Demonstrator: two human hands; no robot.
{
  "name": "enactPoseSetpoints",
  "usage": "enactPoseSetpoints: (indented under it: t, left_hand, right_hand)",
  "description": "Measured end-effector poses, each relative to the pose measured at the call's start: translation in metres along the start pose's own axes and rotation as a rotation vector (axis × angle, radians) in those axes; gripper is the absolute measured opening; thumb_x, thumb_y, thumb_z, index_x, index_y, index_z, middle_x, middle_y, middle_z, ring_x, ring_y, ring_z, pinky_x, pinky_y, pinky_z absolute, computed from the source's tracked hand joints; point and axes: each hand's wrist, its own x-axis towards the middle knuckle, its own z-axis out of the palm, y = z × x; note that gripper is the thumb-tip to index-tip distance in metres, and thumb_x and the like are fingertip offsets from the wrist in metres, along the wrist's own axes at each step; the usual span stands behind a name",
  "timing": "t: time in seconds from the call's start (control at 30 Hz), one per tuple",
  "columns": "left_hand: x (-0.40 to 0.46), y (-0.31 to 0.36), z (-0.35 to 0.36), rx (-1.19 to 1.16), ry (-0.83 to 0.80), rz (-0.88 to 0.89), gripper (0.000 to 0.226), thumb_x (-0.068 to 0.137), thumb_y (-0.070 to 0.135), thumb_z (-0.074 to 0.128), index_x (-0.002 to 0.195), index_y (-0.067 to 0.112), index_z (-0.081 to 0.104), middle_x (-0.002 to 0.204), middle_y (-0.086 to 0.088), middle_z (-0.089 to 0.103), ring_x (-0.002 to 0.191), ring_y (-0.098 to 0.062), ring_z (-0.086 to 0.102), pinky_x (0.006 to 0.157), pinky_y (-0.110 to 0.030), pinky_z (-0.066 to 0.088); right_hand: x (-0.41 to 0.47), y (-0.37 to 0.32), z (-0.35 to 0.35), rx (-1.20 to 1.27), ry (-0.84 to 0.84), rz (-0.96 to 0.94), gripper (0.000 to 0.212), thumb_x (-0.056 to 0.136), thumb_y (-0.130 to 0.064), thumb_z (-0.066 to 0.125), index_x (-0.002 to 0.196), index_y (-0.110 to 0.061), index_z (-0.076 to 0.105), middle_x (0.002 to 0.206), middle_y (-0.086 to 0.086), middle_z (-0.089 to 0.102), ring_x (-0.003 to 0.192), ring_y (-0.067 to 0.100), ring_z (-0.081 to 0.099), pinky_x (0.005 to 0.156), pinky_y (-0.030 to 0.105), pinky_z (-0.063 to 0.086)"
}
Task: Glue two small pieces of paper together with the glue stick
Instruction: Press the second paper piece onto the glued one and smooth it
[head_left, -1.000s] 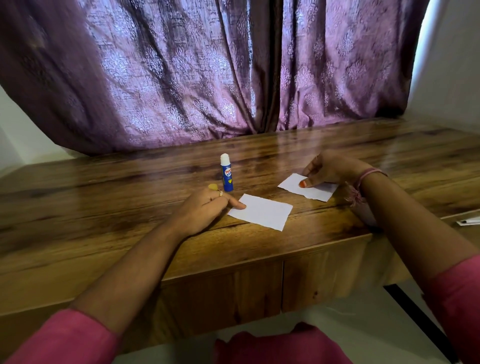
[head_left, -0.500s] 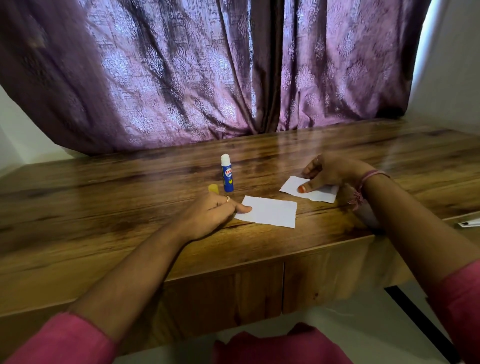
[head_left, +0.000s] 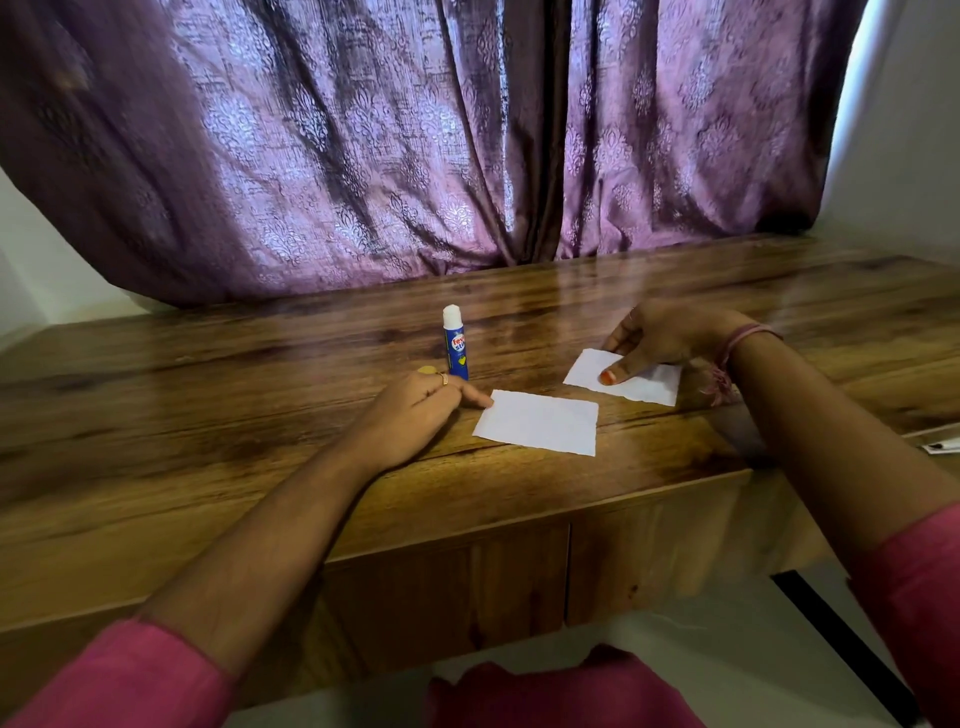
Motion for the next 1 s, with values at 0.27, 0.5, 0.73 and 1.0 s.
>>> enactPoseSetpoints:
  t: [0.27,0.5,0.73,1.0]
  left_hand:
    - [0.000,-0.002,0.001,-0.067,-0.010,0.035,0.040,0.083,0.028,0.034,0.092,0.037,0.072,0.054,0.018,0.043,0.056,0.007,0.047,0.058,-0.028,0.030]
    - [0.002,-0.005,0.001,-0.031,-0.055,0.044,0.040,0.083,0.031,0.033,0.090,0.042,0.070,0.064,0.015,0.040,0.059,-0.003,0.042,0.058,-0.028,0.030]
    - [0.001,-0.006,0.001,-0.047,-0.076,0.038,0.040,0.082,0.031,0.034,0.089,0.046,0.070,0.056,0.018,0.050,0.057,0.001,0.047,0.057,-0.029,0.029]
    - [0.002,-0.009,0.000,-0.141,-0.063,0.018,0.042,0.086,0.036,0.031,0.093,0.045,0.071,0.051,0.017,0.043,0.055,-0.004,0.041,0.063,-0.030,0.035]
  right_hand:
    - [-0.003,0.008,-0.002,0.190,-0.096,-0.026,0.032,0.068,-0.017,0.083,0.096,-0.018,0.068,0.089,-0.002,0.074,0.078,0.013,0.071,0.063,0.022,0.056]
    - [0.000,0.024,0.003,0.436,0.011,-0.024,0.022,0.079,-0.007,0.073,0.099,-0.008,0.066,0.095,0.011,0.071,0.083,0.022,0.067,0.076,0.034,0.056]
    - [-0.006,0.023,0.005,0.889,0.052,-0.084,0.015,0.091,-0.002,0.056,0.103,-0.005,0.064,0.086,0.008,0.072,0.066,0.012,0.071,0.054,0.022,0.057]
    - [0.003,-0.026,0.011,0.722,-0.089,-0.156,0.015,0.089,-0.003,0.061,0.095,-0.015,0.068,0.077,-0.002,0.075,0.062,0.005,0.069,0.051,0.016,0.054]
